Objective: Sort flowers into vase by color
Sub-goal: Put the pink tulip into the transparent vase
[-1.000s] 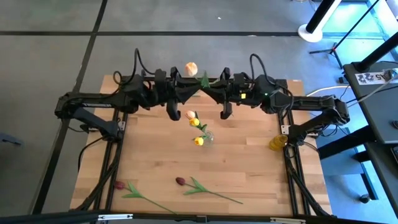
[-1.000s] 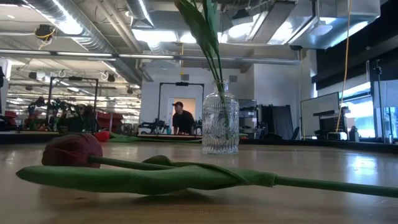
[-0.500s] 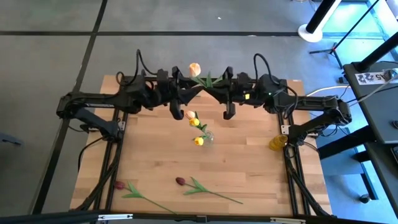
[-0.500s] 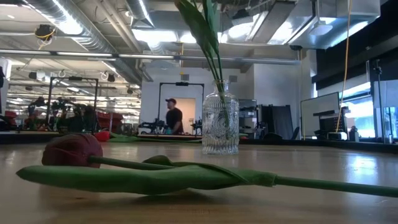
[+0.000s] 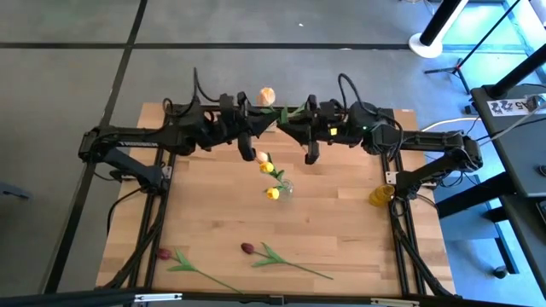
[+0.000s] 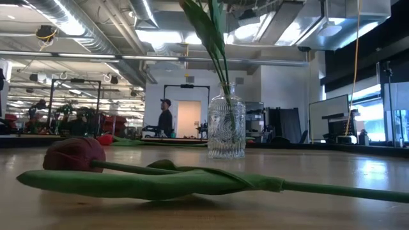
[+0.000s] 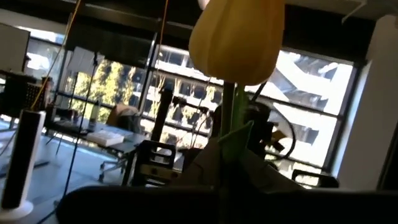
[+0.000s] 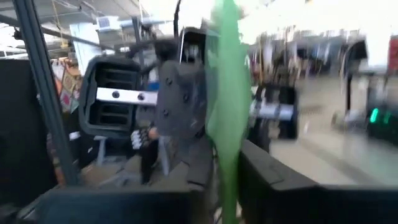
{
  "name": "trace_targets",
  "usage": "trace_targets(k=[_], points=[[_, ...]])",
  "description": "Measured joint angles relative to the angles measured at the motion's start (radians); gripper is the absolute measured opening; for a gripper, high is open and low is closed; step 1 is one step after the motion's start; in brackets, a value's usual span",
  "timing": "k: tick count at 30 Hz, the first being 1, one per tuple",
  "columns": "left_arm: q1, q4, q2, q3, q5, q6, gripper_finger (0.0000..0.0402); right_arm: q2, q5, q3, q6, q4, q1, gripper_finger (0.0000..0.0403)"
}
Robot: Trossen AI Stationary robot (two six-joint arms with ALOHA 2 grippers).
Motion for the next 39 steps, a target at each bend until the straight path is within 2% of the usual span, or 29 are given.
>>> trace_targets(k=[6,11,16,18,21,26,32,36,39], points=[[0.000,-0.137,-0.004,0.000,0.021,-0.010,0.0004,-0.008,-0.075,0.000,0.129,-0.228,-0.001,0.0148],[-0.003,-0.203,0.000,0.000,0.030,-0.011,0.0003,-0.009,-0.098,0.000,0.175,-0.278,0.000,0.0160],[-0.003,-0.235,0.001,0.000,0.103,-0.006,0.0003,-0.030,-0.087,0.000,0.193,-0.268,-0.001,0.0160],[-0.008,-0.241,0.001,0.000,0.104,-0.002,0.0003,-0.035,-0.083,0.000,0.204,-0.277,-0.001,0.0152],[-0.009,-0.248,0.001,0.000,0.104,0.022,0.0006,-0.035,-0.082,0.000,0.208,-0.275,-0.001,0.0120],[-0.008,-0.264,0.001,0.000,0.116,0.049,0.0026,-0.025,-0.053,0.000,0.203,-0.253,-0.001,0.0020],[-0.008,-0.333,-0.047,0.001,0.125,0.051,0.0087,-0.042,-0.006,-0.002,0.154,-0.279,0.000,0.0009],[-0.010,-0.590,-0.143,0.037,0.131,0.071,0.0124,-0.130,0.076,-0.032,0.075,-0.250,0.006,0.0009],[-0.028,-0.742,-0.212,0.038,0.114,0.048,0.0132,-0.216,0.161,-0.129,0.020,-0.151,0.050,0.0006]])
